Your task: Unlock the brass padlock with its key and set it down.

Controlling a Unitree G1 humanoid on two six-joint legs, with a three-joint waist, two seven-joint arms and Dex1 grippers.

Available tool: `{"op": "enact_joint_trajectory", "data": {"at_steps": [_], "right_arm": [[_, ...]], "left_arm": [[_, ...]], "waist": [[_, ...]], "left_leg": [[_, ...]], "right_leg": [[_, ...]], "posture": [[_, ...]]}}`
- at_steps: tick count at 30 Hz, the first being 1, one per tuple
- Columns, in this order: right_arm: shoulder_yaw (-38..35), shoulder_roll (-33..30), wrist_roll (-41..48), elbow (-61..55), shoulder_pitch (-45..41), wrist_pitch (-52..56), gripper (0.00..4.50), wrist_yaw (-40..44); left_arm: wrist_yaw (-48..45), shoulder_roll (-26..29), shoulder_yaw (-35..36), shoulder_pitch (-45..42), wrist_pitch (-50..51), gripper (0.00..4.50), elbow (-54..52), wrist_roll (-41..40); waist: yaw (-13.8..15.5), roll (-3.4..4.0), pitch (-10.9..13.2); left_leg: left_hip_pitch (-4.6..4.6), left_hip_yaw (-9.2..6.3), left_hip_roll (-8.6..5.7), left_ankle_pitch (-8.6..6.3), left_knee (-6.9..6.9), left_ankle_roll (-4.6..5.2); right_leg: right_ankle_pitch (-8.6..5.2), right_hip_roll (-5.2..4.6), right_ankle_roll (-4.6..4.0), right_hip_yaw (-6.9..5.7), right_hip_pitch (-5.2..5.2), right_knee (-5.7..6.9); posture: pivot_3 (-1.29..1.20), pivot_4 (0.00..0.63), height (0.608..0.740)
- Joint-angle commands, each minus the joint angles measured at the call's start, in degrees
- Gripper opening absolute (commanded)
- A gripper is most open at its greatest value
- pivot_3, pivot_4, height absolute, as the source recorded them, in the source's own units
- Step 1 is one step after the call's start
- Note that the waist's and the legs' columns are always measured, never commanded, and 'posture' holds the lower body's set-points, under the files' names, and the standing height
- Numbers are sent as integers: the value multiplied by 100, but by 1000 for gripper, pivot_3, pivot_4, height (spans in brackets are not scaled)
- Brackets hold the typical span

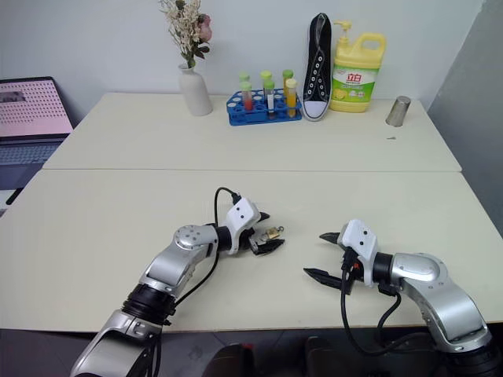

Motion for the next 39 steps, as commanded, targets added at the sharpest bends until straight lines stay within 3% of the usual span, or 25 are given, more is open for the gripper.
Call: {"op": "enact_joint_trajectory", "data": {"at_steps": [1,13,24,25,30,34,37,39], "right_arm": [[-104,-39,96,-229,14,-39,4479,-29],[-60,24,89,-167,-30,-91,4479,-30],[-89,40,73,-202,25,-117,4500,-55],[-90,37,73,-203,29,-118,4500,-59],[-261,18,195,-165,28,25,4500,-143],[-510,25,63,-41,77,-317,4500,-235],[-611,113,66,56,118,-595,4500,-231],[-634,62,137,88,139,-614,4500,-108]], "left_arm": [[-128,97,-26,-14,101,4500,-89,63],[-167,200,-7,64,557,4500,-233,92],[-308,188,-171,-9,428,1060,-117,203],[-328,188,-173,-9,420,962,-119,200],[-1075,398,-291,84,-457,964,-664,36],[-1433,640,-325,-30,-2407,964,-1032,225],[-1330,705,-303,-142,-3501,964,-886,427],[-1109,868,-319,-285,-4788,964,-631,885]], "waist": [[0,0,0],[-9,0,-1],[-5,-1,-5],[-5,-1,-5],[-3,-1,-4],[12,-4,-3],[21,-3,-3],[16,-3,-3]], "left_leg": [[0,0,0,0,0,0],[2,0,4,0,0,0],[3,-1,3,0,0,0],[3,-1,3,0,0,0],[2,1,3,0,-1,0],[-2,-1,3,0,0,-1],[0,4,1,0,0,-1],[1,5,1,0,0,-1]], "right_leg": [[0,0,0,0,0,0],[0,1,0,0,0,1],[0,1,0,0,2,1],[0,1,0,0,2,1],[0,1,0,1,1,0],[1,-2,-3,-1,0,-1],[4,-6,-8,2,1,-1],[3,-6,-5,3,1,-2]], "posture": [[0,150,740],[0,150,740],[0,150,740],[0,150,740],[0,150,740],[0,150,740],[0,150,740],[0,150,740]]}}
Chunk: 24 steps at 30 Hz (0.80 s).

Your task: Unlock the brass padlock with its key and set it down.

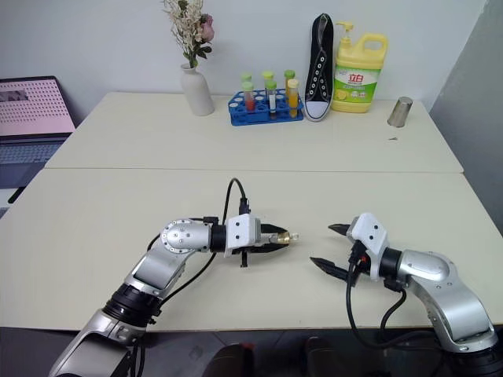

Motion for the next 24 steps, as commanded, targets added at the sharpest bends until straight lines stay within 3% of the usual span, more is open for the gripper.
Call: {"op": "enact_joint_trajectory", "data": {"at_steps": [1,4,9,24], "right_arm": [[-191,-55,251,-18,-7,-104,4500,175],[-255,-97,798,-48,-203,469,4500,328],[-258,-19,1479,-28,-591,1098,4500,340],[258,368,1996,401,-1466,1824,4500,426]], "left_arm": [[423,249,80,-257,-2261,964,305,736],[953,410,159,-408,-3583,964,854,1301],[1912,560,371,-577,-4916,964,1380,2181],[2983,674,362,-505,-5017,964,1231,2882]], "waist": [[-10,0,0],[-13,1,0],[-8,0,0],[-11,0,0]], "left_leg": [[1,1,1,0,-1,0],[3,1,2,0,-2,0],[1,3,3,0,0,1],[-1,2,4,0,-1,1]], "right_leg": [[1,0,-1,1,0,0],[12,1,-20,2,0,0],[13,0,-18,1,0,-1],[16,-15,-14,-6,0,0]], "posture": [[0,150,740],[0,150,740],[0,150,740],[0,150,740]]}}
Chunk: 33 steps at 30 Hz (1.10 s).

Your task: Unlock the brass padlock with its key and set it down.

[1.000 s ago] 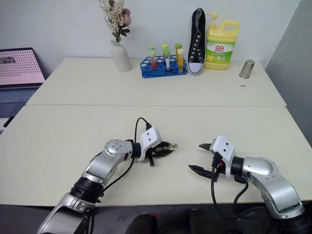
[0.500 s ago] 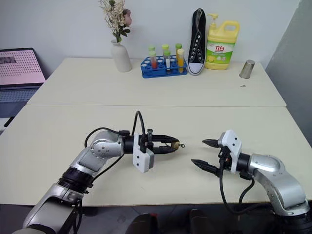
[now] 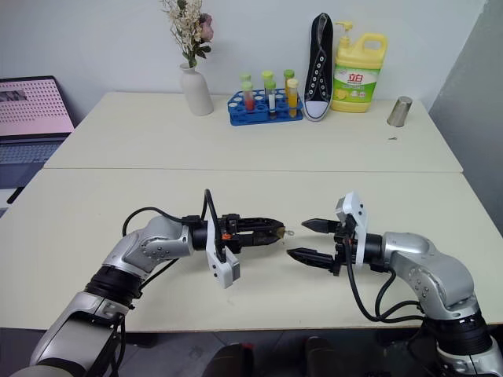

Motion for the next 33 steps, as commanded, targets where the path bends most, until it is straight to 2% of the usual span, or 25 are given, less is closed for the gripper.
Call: {"op": "enact_joint_trajectory", "data": {"at_steps": [1,11,14,24,26,33], "right_arm": [[-16,69,220,-46,-144,78,4500,61],[37,192,289,25,-292,175,4500,39],[41,208,306,41,-316,205,3934,26],[34,214,369,91,-386,286,194,94],[29,206,397,120,-417,309,0,121],[7,168,454,237,-548,417,0,269]], "left_arm": [[209,48,79,-19,36,964,-285,14],[327,65,-14,10,142,964,-424,69],[351,62,-37,13,159,964,-436,59],[368,98,-94,66,194,964,-477,92],[367,118,-104,75,191,964,-486,98],[381,153,-119,100,174,964,-515,102]], "waist": [[0,0,0],[-1,0,0],[0,0,0],[0,0,0],[-1,0,0],[-1,0,0]], "left_leg": [[0,0,0,0,0,0],[0,0,0,0,0,0],[0,-1,0,0,0,0],[0,0,0,0,0,0],[0,0,0,0,0,0],[0,0,1,0,0,0]], "right_leg": [[0,-3,0,0,0,0],[0,-5,0,-1,0,1],[0,-5,0,-2,0,1],[0,-6,0,-2,0,1],[0,-6,0,-2,0,1],[0,-6,0,-2,0,1]], "posture": [[0,150,740],[0,150,740],[0,150,740],[0,150,740],[0,150,740],[0,150,740]]}}
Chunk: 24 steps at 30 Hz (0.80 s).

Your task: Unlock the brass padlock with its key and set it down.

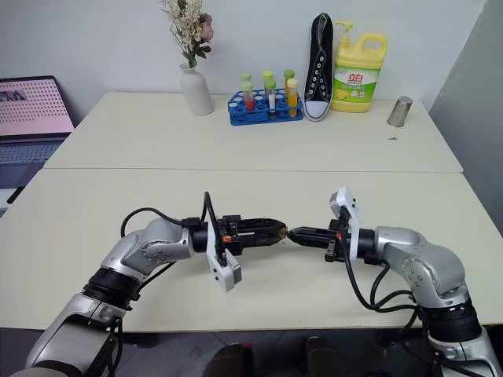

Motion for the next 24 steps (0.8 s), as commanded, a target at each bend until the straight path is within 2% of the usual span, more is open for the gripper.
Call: {"op": "enact_joint_trajectory", "data": {"at_steps": [1,10,18,24], "right_arm": [[-89,-59,312,-21,-224,125,0,249],[-114,-287,946,533,-946,1629,0,293],[-148,-155,1254,1362,-1765,3124,0,-16],[-187,37,1213,1759,-2084,3548,0,-182]], "left_arm": [[77,93,-11,27,-36,964,-170,4],[252,182,-28,20,-256,964,-189,381],[457,216,-74,30,-413,964,-231,727],[636,183,-45,88,-317,964,-295,880]], "waist": [[0,0,0],[0,0,0],[-2,1,0],[-2,1,0]], "left_leg": [[0,0,0,0,0,0],[0,1,1,0,0,0],[-2,1,2,0,-2,1],[-6,0,3,-1,-2,1]], "right_leg": [[0,0,0,0,0,0],[1,-2,-1,0,-1,1],[1,-3,-1,0,-3,1],[1,-5,-1,-1,-5,0]], "posture": [[0,150,740],[0,150,740],[0,150,740],[0,150,740]]}}
